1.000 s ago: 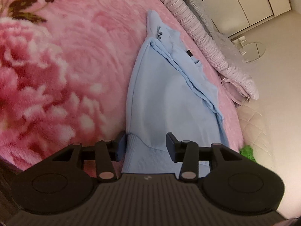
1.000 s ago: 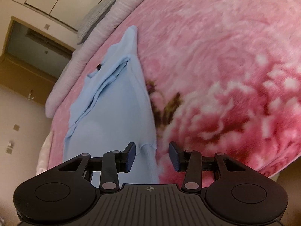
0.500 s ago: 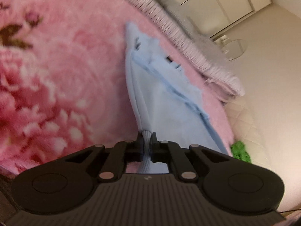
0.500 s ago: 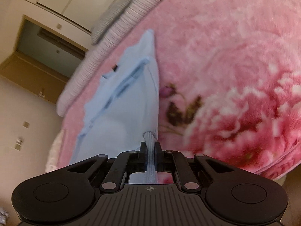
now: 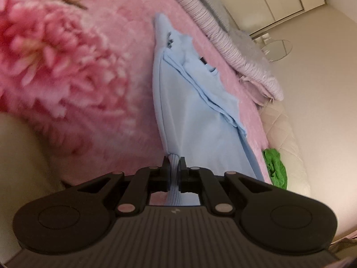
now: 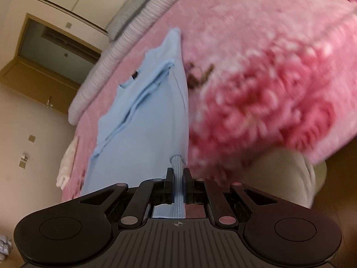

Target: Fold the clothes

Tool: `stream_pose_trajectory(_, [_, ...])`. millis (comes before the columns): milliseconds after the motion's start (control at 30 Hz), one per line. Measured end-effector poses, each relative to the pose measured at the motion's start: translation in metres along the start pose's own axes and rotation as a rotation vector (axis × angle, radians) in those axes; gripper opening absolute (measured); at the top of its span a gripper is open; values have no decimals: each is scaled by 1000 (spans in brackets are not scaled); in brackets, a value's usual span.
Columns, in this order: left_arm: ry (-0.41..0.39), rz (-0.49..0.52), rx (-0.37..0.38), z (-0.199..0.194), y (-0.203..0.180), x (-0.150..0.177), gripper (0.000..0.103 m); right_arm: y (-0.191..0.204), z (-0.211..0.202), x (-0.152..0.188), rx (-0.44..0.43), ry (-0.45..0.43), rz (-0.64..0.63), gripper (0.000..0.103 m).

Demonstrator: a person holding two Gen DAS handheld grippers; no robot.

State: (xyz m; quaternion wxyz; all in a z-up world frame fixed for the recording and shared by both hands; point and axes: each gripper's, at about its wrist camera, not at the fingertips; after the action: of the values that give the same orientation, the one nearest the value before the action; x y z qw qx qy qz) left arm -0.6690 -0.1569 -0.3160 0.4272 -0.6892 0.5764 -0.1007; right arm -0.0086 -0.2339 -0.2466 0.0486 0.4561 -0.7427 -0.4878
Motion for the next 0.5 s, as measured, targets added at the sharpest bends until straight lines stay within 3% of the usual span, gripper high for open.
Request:
stream_pose_trajectory(167, [-25, 32, 64, -8, -24, -30, 3, 6, -12, 4, -9, 22, -14, 5])
stream_pose_trajectory(267, [-61, 73, 117, -6, -44, -72, 3, 27, -3, -37, -54, -23, -86, 5])
stream_pose_trajectory(400, [-118, 57, 173, 36, -56, -142, 3, 51, 31, -106, -89, -104, -181, 5])
stream_pose_trajectory(500, [-148, 59, 119, 89, -60, -195, 5, 54, 81, -158, -95, -152, -173, 5])
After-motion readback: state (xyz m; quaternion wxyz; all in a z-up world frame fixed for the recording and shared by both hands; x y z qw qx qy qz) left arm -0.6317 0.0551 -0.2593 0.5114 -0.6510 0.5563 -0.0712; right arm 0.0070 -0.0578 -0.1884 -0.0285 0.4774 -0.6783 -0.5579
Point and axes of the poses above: each gripper's, at about its wrist camera, not at the fingertips, and z roughly the way its jaws point, y to its left, x to its underside, and after that the axes turned 5 degrees about -x, right-handed
